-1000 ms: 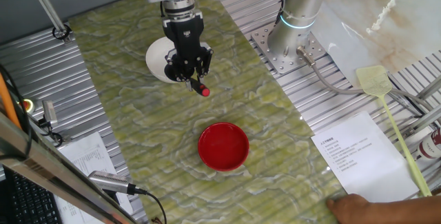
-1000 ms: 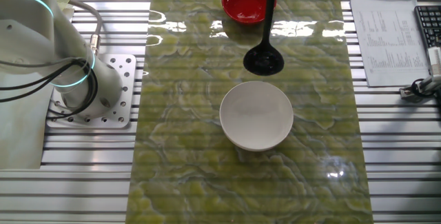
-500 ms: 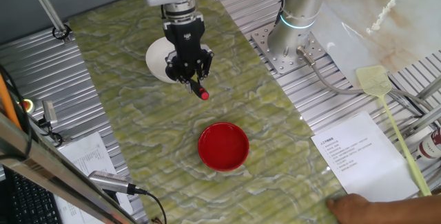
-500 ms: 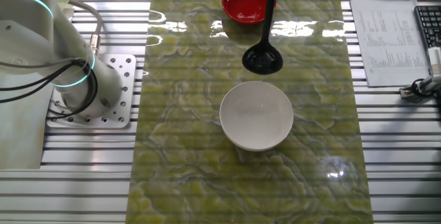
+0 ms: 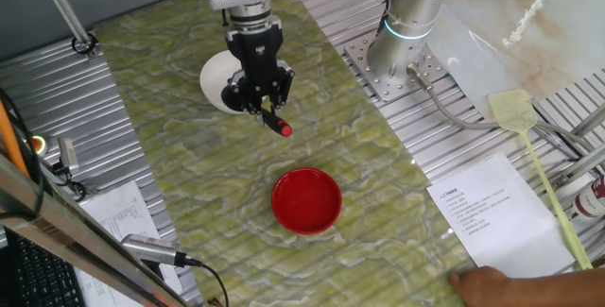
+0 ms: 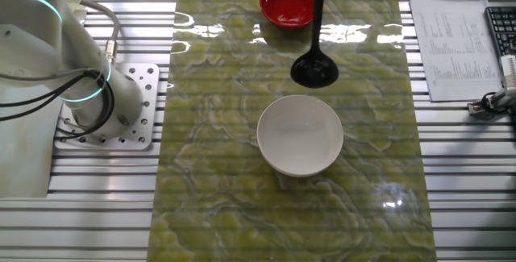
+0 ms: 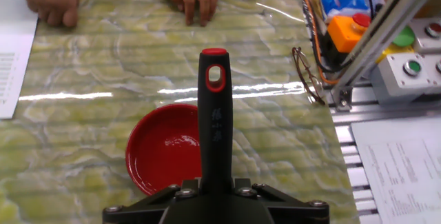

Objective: Scoop water with a large spoon from one bowl to another

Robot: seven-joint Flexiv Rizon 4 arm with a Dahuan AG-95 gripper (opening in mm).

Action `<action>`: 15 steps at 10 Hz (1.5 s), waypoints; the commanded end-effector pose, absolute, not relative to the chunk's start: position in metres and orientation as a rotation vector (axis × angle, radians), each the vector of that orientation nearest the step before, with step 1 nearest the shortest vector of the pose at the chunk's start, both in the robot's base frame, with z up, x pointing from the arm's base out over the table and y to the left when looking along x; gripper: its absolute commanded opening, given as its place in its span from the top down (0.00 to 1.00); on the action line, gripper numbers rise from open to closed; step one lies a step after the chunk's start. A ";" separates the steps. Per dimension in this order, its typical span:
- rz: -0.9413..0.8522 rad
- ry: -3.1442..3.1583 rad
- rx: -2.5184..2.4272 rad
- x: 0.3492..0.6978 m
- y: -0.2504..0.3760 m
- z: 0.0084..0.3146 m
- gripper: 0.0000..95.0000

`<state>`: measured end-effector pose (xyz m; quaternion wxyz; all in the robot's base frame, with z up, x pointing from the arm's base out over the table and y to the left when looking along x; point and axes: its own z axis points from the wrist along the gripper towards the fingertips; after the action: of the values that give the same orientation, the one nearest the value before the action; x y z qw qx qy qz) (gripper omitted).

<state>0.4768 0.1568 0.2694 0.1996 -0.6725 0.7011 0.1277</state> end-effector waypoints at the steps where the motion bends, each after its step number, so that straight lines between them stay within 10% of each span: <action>1: 0.345 1.933 -1.906 0.476 0.157 0.270 1.00; 15: 0.404 1.962 -1.869 0.475 0.199 0.270 1.00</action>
<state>0.4742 0.2015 0.2699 0.1997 -0.6679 0.7024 0.1435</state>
